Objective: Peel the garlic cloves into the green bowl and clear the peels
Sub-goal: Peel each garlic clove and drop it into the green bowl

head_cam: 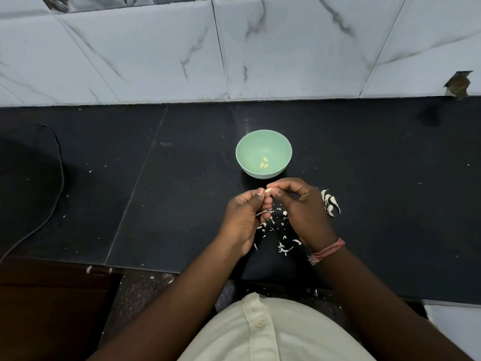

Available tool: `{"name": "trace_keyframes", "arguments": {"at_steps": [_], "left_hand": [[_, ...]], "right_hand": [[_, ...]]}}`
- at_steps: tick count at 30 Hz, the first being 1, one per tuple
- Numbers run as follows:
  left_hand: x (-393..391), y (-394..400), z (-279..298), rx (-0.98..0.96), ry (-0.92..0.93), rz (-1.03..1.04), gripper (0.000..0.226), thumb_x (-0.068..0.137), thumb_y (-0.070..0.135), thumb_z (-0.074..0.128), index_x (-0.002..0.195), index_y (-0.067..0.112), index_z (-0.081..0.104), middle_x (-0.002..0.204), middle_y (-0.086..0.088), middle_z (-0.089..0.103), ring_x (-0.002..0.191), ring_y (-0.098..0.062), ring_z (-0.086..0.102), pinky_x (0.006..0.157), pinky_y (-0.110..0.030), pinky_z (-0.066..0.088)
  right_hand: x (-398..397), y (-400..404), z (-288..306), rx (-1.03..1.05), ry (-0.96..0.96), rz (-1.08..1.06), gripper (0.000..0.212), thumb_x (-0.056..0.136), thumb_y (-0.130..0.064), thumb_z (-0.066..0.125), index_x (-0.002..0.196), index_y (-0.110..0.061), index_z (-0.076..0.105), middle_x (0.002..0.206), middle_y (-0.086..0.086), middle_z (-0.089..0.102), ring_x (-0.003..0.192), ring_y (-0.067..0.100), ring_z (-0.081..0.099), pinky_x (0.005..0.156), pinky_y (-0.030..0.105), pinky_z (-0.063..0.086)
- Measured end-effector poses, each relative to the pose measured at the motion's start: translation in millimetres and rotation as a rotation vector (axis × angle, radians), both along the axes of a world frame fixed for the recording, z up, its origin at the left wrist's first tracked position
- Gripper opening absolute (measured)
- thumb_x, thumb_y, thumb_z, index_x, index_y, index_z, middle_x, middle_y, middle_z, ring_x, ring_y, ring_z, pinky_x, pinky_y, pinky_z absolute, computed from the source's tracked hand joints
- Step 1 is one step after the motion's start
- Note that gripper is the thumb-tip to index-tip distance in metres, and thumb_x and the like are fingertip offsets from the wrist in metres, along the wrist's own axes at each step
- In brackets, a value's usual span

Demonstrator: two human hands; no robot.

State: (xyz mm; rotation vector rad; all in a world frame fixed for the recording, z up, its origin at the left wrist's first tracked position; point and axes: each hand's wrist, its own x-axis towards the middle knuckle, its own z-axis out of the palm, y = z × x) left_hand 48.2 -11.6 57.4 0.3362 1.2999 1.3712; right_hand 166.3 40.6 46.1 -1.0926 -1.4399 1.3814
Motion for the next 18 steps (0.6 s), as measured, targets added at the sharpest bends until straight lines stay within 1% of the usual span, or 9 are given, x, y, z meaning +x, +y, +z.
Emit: {"name": "trace_keyframes", "arguments": {"at_steps": [4,7,9,12,13,15,17,18], "left_hand": [[-5,1,-2,-0.003,0.031,0.056,0.017,0.101,0.013,0.055,0.093,0.008,0.069,0.071,0.0,0.065,0.067,-0.007,0.059,0.064,-0.02,0.05],[-8,0,-4,0.025,0.096,0.05,0.011,0.096,0.008,0.062,0.099,0.008,0.072,0.075,-0.001,0.068,0.072,-0.007,0.062,0.066,-0.022,0.05],[-7,-1,-4,0.054,0.121,0.053,0.009,0.092,0.006,0.067,0.098,0.006,0.073,0.076,-0.004,0.068,0.071,-0.009,0.061,0.064,-0.024,0.048],[-5,-1,-2,0.077,0.183,0.072,0.01,0.088,0.005,0.072,0.096,0.001,0.074,0.079,-0.011,0.067,0.068,-0.013,0.058,0.06,-0.022,0.049],[-5,-1,-2,0.077,0.218,0.076,0.011,0.089,0.006,0.071,0.098,0.0,0.073,0.079,-0.011,0.067,0.067,-0.012,0.058,0.059,-0.021,0.049],[-5,-1,-4,0.084,0.313,0.068,0.012,0.093,0.009,0.068,0.1,0.001,0.073,0.078,-0.008,0.068,0.066,-0.009,0.059,0.061,-0.022,0.049],[-6,-1,-8,0.094,0.463,0.035,0.012,0.097,0.016,0.064,0.098,0.009,0.073,0.078,-0.001,0.07,0.07,-0.008,0.061,0.067,-0.026,0.051],[-6,-2,-10,0.101,0.547,0.019,0.013,0.098,0.02,0.062,0.097,0.012,0.072,0.079,0.001,0.07,0.073,-0.008,0.061,0.07,-0.029,0.052]], "right_hand": [[-2,0,0,-0.046,0.028,-0.059,0.009,0.091,-0.005,0.07,0.094,-0.008,0.077,0.095,0.002,0.076,0.092,0.011,0.072,0.082,0.017,0.053],[-3,1,0,-0.082,0.033,-0.073,0.008,0.091,-0.007,0.07,0.095,-0.009,0.077,0.093,0.0,0.077,0.091,0.01,0.072,0.08,0.017,0.054],[-3,1,1,-0.104,0.041,-0.085,0.007,0.091,-0.009,0.071,0.095,-0.009,0.077,0.091,0.001,0.077,0.089,0.011,0.072,0.079,0.019,0.054],[-4,0,1,-0.11,0.028,-0.086,0.006,0.091,-0.009,0.071,0.093,-0.007,0.077,0.089,0.002,0.077,0.086,0.011,0.072,0.075,0.016,0.053],[-4,0,1,-0.116,0.023,-0.086,0.006,0.091,-0.009,0.072,0.092,-0.007,0.077,0.089,0.002,0.077,0.086,0.012,0.073,0.075,0.017,0.053],[-6,-1,1,-0.138,0.021,-0.09,0.005,0.09,-0.009,0.072,0.09,-0.008,0.077,0.087,0.003,0.077,0.087,0.016,0.073,0.078,0.023,0.056],[-10,-2,1,-0.165,0.016,-0.095,0.006,0.09,-0.01,0.072,0.089,-0.008,0.078,0.086,0.005,0.077,0.087,0.019,0.074,0.082,0.029,0.058],[-12,-3,1,-0.177,0.016,-0.1,0.006,0.089,-0.009,0.072,0.088,-0.008,0.078,0.086,0.005,0.077,0.086,0.018,0.074,0.081,0.029,0.057]]}}
